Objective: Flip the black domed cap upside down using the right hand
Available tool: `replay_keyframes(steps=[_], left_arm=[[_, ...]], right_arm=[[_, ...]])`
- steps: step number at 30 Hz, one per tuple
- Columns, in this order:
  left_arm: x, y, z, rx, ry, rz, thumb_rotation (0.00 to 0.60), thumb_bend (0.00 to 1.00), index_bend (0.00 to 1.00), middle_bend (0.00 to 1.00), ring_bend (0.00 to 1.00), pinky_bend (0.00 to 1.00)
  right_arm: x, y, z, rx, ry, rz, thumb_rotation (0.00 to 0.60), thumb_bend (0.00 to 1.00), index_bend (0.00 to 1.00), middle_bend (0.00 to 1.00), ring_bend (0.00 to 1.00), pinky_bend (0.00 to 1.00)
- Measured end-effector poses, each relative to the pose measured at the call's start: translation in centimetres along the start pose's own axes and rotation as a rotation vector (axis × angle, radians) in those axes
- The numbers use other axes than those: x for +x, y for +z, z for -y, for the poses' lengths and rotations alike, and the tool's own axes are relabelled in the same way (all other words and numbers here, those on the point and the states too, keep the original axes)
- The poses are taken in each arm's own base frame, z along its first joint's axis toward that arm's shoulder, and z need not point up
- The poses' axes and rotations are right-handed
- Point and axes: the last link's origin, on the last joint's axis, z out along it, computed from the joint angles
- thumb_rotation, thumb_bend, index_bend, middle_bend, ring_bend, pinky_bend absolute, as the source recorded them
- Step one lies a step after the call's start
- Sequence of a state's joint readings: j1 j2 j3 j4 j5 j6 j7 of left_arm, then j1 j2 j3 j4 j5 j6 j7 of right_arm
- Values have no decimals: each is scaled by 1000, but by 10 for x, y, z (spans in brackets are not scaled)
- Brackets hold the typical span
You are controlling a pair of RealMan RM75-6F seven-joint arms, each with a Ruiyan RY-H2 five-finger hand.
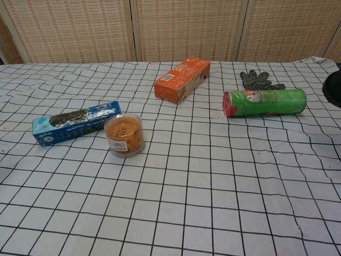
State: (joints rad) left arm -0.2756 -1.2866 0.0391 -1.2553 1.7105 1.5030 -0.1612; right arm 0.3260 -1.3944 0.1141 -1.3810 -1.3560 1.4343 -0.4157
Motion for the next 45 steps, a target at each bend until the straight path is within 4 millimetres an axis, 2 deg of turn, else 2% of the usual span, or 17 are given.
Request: replay_keyframes(steps=[4,8,12,16,19,23,28,31,33,40,42,45], left_arm=[[0,0,-1,-4,-1,-5,600,590,343,533,563,523],[0,0,0,-2,1,0,600,590,343,533,563,523],[-1,0,-1,-5,3,1,600,590,343,533,562,523],[0,-1,-1,-8,1,-4,600,588,343,533,562,523],[1,-1,-1,-5,-2,-3,600,588,343,533,563,524],[1,-1,0,0,-10,-1,600,588,343,534,562,524],[1,-1,0,-6,-7,-1,600,588,343,533,563,524],[0,0,0,-4,-4,3,600,588,343,533,563,524],[0,0,0,-2,-3,3,600,587,343,533,562,524],[0,-1,0,-5,-2,1,600,587,343,534,562,524],[0,-1,-1,-5,-1,0,600,587,343,533,562,524],[-1,0,0,-3,0,5,600,587,343,533,562,524]], right_arm=[[-6,0,-11,-92,-220,125,600,214,723,660,574,754],[-1,-1,0,-58,-278,130,600,214,755,684,596,779],[16,-3,29,51,-153,72,600,214,759,689,600,782],[48,-11,69,203,91,-16,600,214,764,695,607,789],[57,-15,80,247,156,-26,600,215,764,696,608,790],[38,-12,66,183,76,54,600,216,768,699,610,791],[-5,-4,26,4,-76,208,600,218,770,701,611,792],[-13,0,14,-47,-99,227,600,218,771,702,611,792],[-10,2,19,-34,-69,210,600,218,771,702,611,792],[21,0,59,154,146,56,600,218,771,702,611,792],[20,-2,61,171,158,60,600,217,771,702,611,792],[8,-4,53,142,126,113,600,217,766,702,611,792]])
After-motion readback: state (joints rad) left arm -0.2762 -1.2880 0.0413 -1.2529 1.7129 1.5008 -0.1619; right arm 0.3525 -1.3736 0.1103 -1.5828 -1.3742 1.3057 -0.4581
